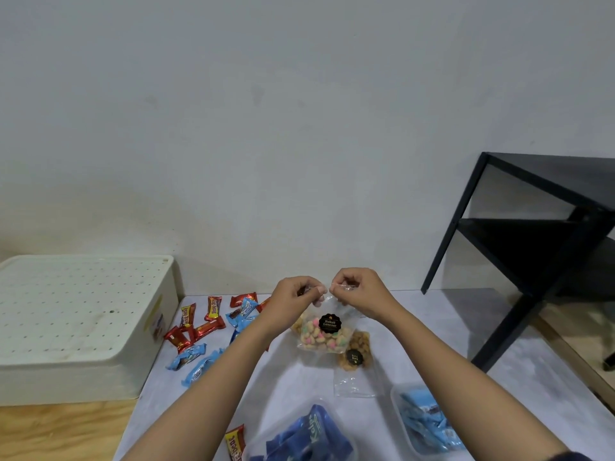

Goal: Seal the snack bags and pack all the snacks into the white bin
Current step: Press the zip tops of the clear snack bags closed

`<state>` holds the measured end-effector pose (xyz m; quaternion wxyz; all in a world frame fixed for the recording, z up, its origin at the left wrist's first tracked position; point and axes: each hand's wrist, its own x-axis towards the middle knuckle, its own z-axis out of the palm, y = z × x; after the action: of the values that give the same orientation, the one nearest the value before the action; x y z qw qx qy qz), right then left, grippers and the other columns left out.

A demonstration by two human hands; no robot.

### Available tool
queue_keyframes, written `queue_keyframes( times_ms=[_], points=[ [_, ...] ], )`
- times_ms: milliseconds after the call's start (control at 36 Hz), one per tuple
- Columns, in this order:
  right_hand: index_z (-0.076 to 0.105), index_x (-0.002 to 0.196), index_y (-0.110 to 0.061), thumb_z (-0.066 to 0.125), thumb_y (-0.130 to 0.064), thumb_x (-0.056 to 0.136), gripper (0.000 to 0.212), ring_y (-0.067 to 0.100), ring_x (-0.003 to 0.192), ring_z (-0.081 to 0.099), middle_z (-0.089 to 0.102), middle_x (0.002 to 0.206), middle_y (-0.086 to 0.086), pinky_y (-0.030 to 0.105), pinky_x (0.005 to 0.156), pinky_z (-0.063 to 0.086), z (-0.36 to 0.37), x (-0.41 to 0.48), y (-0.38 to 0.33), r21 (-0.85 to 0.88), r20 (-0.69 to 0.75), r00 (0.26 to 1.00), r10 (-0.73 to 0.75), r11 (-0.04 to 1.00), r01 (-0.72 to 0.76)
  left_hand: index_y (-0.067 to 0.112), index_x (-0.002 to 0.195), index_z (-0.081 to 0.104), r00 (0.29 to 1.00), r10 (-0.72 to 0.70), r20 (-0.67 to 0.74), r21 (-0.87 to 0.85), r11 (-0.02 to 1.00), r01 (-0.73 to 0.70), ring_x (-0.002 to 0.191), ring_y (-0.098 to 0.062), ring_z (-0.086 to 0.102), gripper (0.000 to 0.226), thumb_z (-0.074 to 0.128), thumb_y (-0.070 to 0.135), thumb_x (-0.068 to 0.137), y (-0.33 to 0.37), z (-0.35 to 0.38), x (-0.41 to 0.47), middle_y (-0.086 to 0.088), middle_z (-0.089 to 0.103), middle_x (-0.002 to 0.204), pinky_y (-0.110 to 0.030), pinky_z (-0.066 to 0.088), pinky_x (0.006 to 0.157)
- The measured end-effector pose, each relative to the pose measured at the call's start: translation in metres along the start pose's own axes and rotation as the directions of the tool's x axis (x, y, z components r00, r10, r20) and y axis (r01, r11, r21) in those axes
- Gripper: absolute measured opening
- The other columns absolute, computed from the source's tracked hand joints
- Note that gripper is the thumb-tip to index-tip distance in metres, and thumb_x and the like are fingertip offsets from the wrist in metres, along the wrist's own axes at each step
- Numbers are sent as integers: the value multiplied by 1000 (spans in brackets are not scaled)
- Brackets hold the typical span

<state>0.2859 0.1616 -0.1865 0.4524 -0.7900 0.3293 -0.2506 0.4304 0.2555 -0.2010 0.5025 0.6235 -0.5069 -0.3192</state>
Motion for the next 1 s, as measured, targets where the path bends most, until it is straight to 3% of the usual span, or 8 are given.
queue_keyframes(
  times_ms=[111,250,417,528,639,722,833,1000],
  points=[
    [67,68,-14,68,-14,80,13,11,58,59,64,65,5,23,57,49,-2,-1,0,29,-5,1000,15,999,-15,5,89,68,999,4,-43,-5,1000,-5,66,-6,62,13,59,15,89,0,-2,0,-4,67,75,-24,50,77],
    [70,71,-13,69,-15,81,10,10,60,58,65,65,3,14,55,46,-2,-2,-5,52,12,1000,-6,999,6,1,93,69,998,6,-62,15,1000,-5,64,0,64,18,56,13,91,0,-3,-1,-10,69,79,-11,49,67],
    [70,70,-14,68,-12,81,11,2,62,58,66,69,0,11,57,46,0,-3,-7,33,33,999,1,999,-2,-4,94,70,999,-2,-35,21,1000,2,64,-3,65,21,60,13,89,-3,-7,-4,-16,70,80,-14,53,67],
    [69,69,-13,65,-10,81,13,-6,59,55,64,66,-8,9,60,44,-1,-5,-5,-39,30,999,-17,999,18,-1,90,72,999,-7,-52,-1,1000,6,71,-16,65,16,64,12,86,-4,-11,-6,-15,71,79,-26,56,74],
    [71,69,-15,65,-11,79,12,-2,66,58,68,69,-6,17,67,47,0,-4,-2,-55,30,998,-48,997,50,0,93,69,999,3,-34,27,1000,-2,78,-13,66,15,59,10,90,-5,-10,-8,-12,71,84,-25,53,81],
    [73,71,-24,66,-26,76,8,9,67,59,71,76,-3,39,65,53,-1,-4,-1,-102,57,998,-42,994,47,0,92,68,998,23,-62,50,999,-20,75,-5,65,15,57,10,90,-5,-8,-11,-13,71,84,-13,50,76],
    [72,72,-28,63,-37,69,13,21,73,64,71,78,-2,50,63,56,2,-5,-3,-150,75,997,-29,988,41,2,90,69,997,48,-58,81,996,-43,74,-5,64,14,57,10,90,-5,-6,-11,-9,71,81,-12,48,74],
    [69,68,-20,63,-20,73,8,5,63,55,69,69,-1,31,66,48,6,-5,0,-168,76,994,-77,982,89,3,88,71,998,47,-40,74,996,-44,73,-4,65,14,60,11,88,-6,-6,-16,-6,71,79,-13,49,75]
  ],
)
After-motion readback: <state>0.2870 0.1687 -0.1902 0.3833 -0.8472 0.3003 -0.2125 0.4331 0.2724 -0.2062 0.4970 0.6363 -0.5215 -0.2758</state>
